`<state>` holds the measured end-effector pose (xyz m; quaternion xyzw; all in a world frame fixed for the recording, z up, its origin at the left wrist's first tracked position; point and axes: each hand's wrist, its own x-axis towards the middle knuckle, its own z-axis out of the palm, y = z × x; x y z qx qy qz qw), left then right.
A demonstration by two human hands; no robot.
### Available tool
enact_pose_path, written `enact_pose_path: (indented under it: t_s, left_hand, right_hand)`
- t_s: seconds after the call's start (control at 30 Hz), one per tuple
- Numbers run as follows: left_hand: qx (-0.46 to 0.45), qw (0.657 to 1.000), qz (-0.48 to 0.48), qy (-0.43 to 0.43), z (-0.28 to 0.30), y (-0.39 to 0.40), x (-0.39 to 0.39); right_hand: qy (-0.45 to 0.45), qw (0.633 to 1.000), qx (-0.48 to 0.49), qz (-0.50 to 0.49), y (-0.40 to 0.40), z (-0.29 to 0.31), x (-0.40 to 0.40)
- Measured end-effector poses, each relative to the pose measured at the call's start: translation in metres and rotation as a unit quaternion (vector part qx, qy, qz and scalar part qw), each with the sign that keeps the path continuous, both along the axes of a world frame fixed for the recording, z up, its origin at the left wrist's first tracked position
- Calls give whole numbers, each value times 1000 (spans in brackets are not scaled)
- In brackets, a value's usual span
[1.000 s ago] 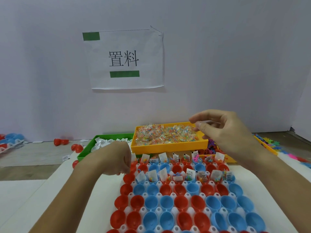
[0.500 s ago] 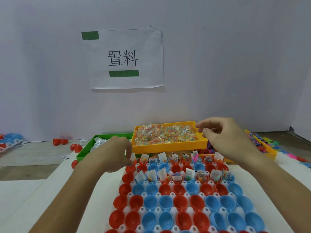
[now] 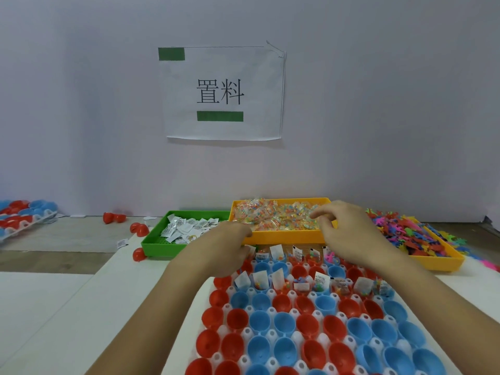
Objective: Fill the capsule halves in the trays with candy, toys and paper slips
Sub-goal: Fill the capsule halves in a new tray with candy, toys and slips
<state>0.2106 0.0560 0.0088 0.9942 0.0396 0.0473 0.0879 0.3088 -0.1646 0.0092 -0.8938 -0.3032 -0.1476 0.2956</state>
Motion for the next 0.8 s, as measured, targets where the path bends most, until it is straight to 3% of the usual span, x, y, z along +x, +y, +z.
enact_pose_path:
  t_s: [0.13, 0.23, 0.37, 0.5, 0.67, 0.8]
  left_hand:
    - [-4, 1000, -4, 1, 1, -2, -1]
    - [-5, 1000, -5, 0, 2, -2, -2]
    - [-8, 1000, -8, -3, 2, -3, -2]
    - [-13, 1000, -19, -21, 5, -2, -3]
    - [-72, 993, -43, -86, 8, -8, -5]
    - [-175, 966, -68, -178, 15, -20, -4]
  right_hand:
    - [45, 990, -131, -20, 25, 0, 23]
    - [87, 982, -165, -35, 35, -3, 36]
    - [66, 991, -104, -52, 36, -1, 42]
    - [12, 998, 44, -51, 29, -3, 33]
    - [94, 981, 168, -3, 22, -2, 15]
    - [113, 972, 185, 92, 20, 4, -9]
